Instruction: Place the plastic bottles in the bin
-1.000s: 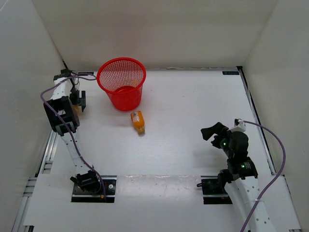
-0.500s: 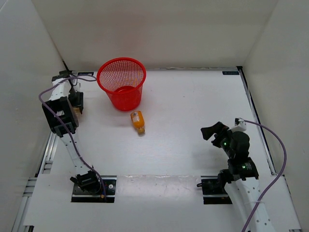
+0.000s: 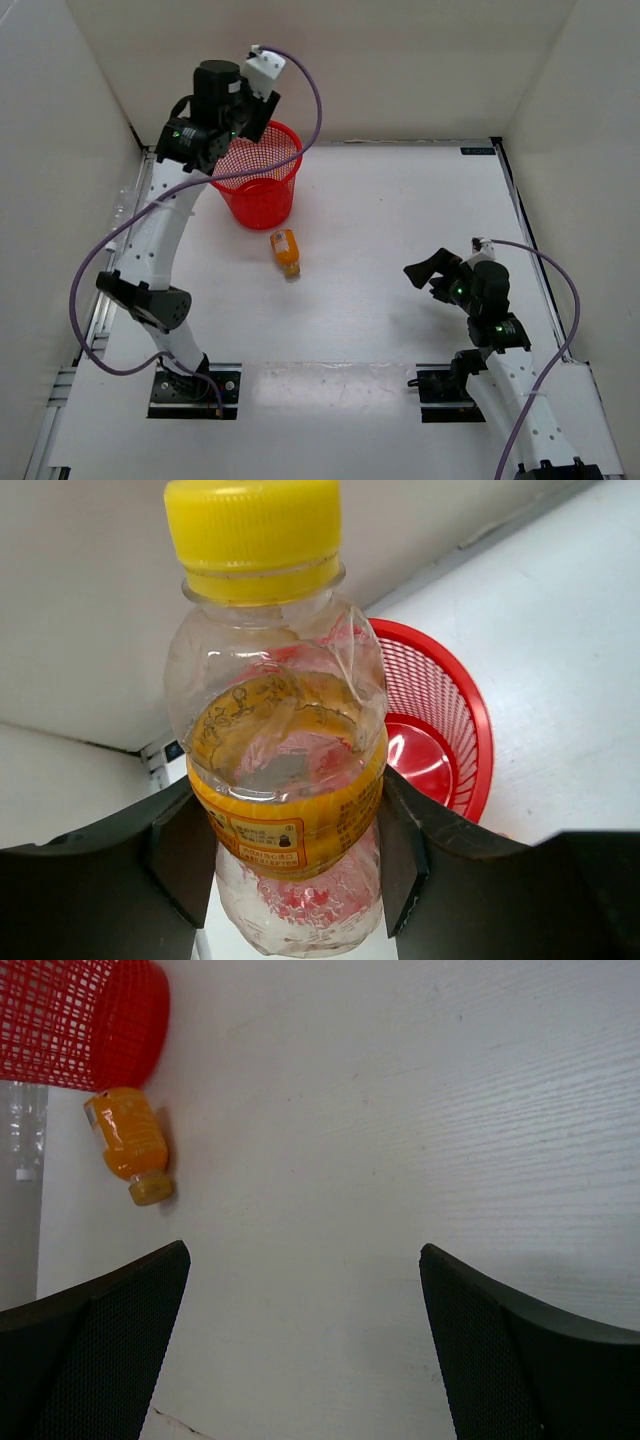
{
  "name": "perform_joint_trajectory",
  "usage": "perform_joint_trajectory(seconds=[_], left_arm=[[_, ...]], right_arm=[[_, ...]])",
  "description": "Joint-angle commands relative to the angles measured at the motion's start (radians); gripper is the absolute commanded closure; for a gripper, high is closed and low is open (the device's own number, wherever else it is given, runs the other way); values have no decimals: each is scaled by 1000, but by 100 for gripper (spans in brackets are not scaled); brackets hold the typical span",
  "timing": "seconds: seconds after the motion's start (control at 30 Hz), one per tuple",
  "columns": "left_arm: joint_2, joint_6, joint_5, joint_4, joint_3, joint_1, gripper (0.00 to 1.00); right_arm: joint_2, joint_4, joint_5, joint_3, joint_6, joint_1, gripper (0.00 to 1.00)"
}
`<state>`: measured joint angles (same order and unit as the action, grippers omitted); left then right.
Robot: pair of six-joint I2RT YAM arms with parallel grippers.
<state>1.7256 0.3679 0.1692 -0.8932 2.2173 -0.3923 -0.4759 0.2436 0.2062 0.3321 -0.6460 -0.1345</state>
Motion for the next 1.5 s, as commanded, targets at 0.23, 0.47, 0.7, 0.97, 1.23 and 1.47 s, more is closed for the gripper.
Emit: perform_joint_trajectory(seconds=[0.23, 0.47, 0.7, 0.97, 1.23, 1.47], left_arm=[[218, -43, -52, -113, -56, 10, 72], [218, -81, -63, -134, -90, 19, 10], [166, -113, -22, -135, -50, 40, 0], [-56, -149, 145, -67, -79, 157, 0], [-459, -120, 145, -38, -594, 467, 0], [-710, -110, 101, -6, -1020, 661, 0]], right_arm=[[2, -17, 68, 61, 26, -4, 1], [-105, -56, 144, 82, 46, -14, 1], [-427, -69, -10, 301, 207, -271, 1], [-927, -69, -148, 712, 363, -598, 1], [-1294, -60, -246, 1028, 425, -731, 1], [-1530, 12, -235, 1248, 416, -749, 1]])
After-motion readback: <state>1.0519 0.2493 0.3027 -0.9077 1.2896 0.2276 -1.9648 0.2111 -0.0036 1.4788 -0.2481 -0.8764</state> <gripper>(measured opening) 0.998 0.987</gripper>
